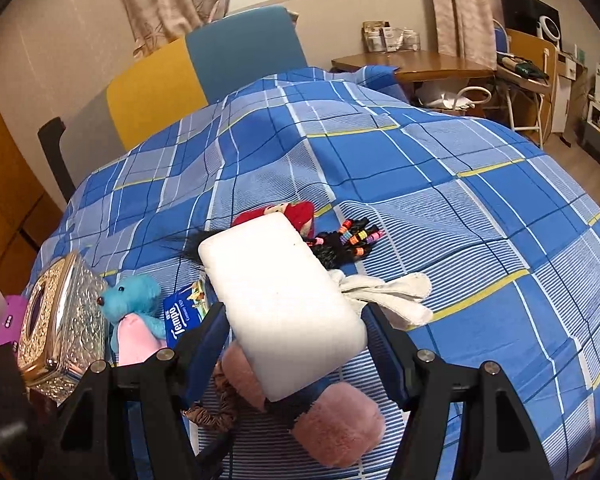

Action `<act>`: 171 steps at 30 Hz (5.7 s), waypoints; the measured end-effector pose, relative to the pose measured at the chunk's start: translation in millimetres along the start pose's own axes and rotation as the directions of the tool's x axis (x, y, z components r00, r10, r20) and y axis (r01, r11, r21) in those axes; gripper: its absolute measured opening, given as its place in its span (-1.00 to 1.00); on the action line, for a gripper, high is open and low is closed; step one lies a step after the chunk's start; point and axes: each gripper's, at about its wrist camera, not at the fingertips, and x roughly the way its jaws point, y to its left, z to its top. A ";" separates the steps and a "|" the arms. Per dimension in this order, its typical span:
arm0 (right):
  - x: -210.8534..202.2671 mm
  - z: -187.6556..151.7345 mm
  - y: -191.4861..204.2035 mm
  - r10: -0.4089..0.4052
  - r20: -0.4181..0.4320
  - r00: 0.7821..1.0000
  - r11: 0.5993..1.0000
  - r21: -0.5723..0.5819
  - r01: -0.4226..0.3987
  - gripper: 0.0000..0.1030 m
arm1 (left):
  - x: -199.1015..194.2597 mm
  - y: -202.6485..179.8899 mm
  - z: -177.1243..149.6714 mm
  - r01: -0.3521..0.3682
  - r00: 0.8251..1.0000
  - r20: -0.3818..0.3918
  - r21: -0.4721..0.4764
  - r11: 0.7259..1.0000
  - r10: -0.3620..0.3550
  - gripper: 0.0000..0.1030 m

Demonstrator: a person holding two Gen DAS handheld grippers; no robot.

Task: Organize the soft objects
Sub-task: 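Grasp the white-and-pink roll with the right gripper while the left grasps the brown scrunchie, then carry the brown scrunchie into the gold tray and open the left gripper, then lower the white roll into the gold tray and open the right gripper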

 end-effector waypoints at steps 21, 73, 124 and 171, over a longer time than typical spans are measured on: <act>4.6 -4.2 14.6 0.013 -0.015 1.000 0.997 -0.077 -0.014 0.34 | -50.0 50.4 -63.0 0.112 0.993 0.055 -0.137 0.984 -0.105 -0.66; -5.6 -13.7 52.5 0.065 0.020 0.998 0.971 -0.233 -0.059 0.34 | -152.2 382.4 -163.9 -0.176 0.982 -0.062 -0.622 0.763 0.177 -0.53; -26.9 -160.9 405.8 0.275 -0.245 0.930 0.879 -0.328 -0.346 0.34 | -268.9 335.1 -284.0 -0.297 0.893 0.065 -0.658 0.693 0.445 0.72; -17.7 -193.4 441.7 0.141 -0.152 0.978 0.857 -0.476 -0.198 0.57 | -263.6 355.6 -302.6 -0.243 0.913 0.044 -0.740 0.627 0.406 0.72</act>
